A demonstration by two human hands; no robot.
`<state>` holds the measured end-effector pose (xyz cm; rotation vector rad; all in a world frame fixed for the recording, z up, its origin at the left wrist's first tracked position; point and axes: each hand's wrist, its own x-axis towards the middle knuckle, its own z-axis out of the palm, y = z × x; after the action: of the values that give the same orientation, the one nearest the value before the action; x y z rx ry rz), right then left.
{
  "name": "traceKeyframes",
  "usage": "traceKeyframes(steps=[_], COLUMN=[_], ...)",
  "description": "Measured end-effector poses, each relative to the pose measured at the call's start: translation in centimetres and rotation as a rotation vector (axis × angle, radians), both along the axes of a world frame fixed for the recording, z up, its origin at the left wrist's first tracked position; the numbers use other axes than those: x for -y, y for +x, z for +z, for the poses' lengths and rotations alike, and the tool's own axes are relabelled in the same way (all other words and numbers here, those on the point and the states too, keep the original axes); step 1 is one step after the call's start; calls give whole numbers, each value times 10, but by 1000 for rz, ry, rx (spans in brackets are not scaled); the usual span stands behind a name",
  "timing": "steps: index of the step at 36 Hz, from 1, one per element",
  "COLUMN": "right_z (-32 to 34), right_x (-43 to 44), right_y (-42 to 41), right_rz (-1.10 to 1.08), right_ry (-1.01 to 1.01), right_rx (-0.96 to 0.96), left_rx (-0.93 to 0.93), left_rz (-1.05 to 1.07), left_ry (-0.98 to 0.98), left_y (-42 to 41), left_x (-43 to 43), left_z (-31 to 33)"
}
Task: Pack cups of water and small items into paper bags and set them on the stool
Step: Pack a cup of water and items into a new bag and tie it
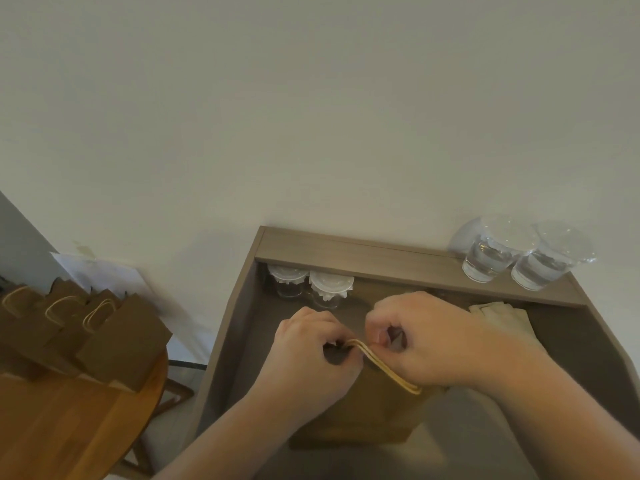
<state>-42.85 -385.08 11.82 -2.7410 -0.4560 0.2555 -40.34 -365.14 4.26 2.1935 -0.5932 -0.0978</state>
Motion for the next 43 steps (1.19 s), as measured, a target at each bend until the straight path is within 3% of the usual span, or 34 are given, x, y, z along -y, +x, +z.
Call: traceKeyframes(steps=[4,27,33,43], right_z=[3,-10,-14,-22], right_x=[5,-3,-1,5], right_y=[0,0,-2,-12], right_rz=[-84,-35,-69,-193], right_ry=[40,-86,-29,243], right_rx=[78,74,72,-30], left_rx=[29,68,100,88], left_rz=[-4,1,-20,-60], left_ry=[10,5,49,15], left_y=[1,0,1,1], left_x=[0,1,0,-4], left_z=[1,-4,-6,-7])
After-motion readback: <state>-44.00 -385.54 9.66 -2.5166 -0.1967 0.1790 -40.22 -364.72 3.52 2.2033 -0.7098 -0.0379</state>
